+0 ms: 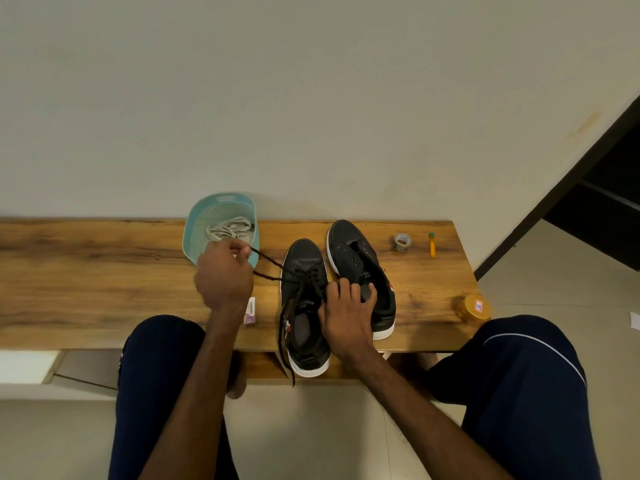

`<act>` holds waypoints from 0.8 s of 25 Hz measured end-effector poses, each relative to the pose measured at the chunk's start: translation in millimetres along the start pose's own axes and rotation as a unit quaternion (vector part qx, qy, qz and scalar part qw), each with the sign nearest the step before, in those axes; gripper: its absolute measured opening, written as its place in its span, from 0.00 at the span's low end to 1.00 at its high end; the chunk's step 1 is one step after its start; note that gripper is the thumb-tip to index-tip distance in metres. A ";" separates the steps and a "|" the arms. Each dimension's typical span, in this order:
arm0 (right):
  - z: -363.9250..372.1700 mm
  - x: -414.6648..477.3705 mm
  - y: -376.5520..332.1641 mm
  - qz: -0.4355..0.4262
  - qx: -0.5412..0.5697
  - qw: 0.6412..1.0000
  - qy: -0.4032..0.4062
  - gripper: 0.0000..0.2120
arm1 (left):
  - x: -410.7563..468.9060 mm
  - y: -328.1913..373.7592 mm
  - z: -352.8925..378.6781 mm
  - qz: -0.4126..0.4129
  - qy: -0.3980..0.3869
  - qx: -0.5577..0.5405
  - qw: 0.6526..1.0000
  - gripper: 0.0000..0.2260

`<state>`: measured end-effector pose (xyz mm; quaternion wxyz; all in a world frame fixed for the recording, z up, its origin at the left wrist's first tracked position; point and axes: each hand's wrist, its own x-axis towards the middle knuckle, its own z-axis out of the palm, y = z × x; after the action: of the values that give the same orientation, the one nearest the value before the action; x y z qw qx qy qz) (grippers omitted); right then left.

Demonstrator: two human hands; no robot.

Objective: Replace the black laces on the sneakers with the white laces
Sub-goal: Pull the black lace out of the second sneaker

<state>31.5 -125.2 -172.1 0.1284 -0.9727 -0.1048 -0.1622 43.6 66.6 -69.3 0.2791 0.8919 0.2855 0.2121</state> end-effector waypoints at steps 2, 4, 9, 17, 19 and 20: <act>0.3 0.0 -1.0 -0.002 0.001 1.000 0.000 0.08 | -10.6 7.0 8.0 0.118 -0.092 0.082 0.985 0.16; 0.0 -0.1 -0.9 -0.004 0.003 1.000 -0.002 0.09 | -28.7 18.8 22.8 0.222 -0.198 0.167 0.940 0.19; -2.0 -0.8 1.0 -0.002 -0.006 1.000 -0.005 0.10 | -49.9 30.2 48.4 0.276 -0.243 0.325 0.871 0.16; -3.5 1.5 -1.0 -0.004 -0.010 1.000 -0.015 0.09 | 7.3 -8.7 -10.3 0.056 -0.004 0.208 0.976 0.11; -4.4 1.5 0.1 -0.004 -0.006 1.000 -0.021 0.09 | 11.0 -14.5 -12.7 0.018 -0.049 0.217 0.975 0.11; -5.2 1.2 -0.1 -0.003 -0.004 1.000 -0.027 0.09 | 9.0 -15.4 -10.6 0.013 -0.087 0.231 0.969 0.09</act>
<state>31.1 -126.3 -167.0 0.1213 -0.9769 -0.1108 -0.1369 38.6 86.8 -68.9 0.0871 0.9508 0.2901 0.0652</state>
